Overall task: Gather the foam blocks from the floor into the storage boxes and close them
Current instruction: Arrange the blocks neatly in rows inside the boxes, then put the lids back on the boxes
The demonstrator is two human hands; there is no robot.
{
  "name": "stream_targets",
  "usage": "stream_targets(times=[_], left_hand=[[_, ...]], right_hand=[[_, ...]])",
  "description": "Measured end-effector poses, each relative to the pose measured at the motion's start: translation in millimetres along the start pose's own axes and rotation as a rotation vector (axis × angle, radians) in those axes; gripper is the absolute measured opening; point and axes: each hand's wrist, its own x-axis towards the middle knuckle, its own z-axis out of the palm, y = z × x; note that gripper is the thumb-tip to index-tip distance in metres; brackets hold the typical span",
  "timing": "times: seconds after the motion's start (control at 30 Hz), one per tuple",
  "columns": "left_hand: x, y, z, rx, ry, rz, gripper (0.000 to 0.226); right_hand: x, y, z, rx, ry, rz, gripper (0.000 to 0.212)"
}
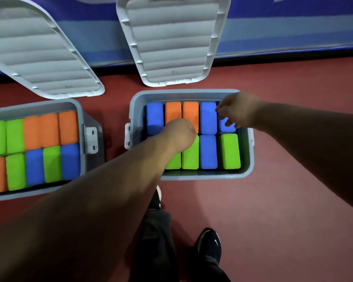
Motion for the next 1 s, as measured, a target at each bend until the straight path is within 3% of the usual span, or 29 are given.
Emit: stream_targets(times=[0.2,0.4,0.6,0.8,1.0], left_hand=[[30.6,-15.5,-49.2,-0.070,0.022,0.038,0.023],[53.7,-28.5,-147.5,-0.016,0.086,0.117,0.020],[73.7,-31.1,-223.3,-0.094,0.175,0.124,0.017],[97.0,-42.8,-239.1,-0.237,0.252,0.064,0.026],[108.2,-55.9,-233.2,-0.305,0.259,0.022,0.034]], right_hand=[[41.0,-44.3,-8.6,0.019,0.046,0.046,0.024],[67.7,-127.3,-16.5,-0.032,0.074,-0.008,0.025],[110.2,-203.1,-39.9,-0.177,0.246,-0.119,0.033],[161.3,-228.2,-74.4,-0.398,0.428,-0.203,0.060],[201.1,-218.9,-90.7,-0.568,0.375,-0.170,0.079]])
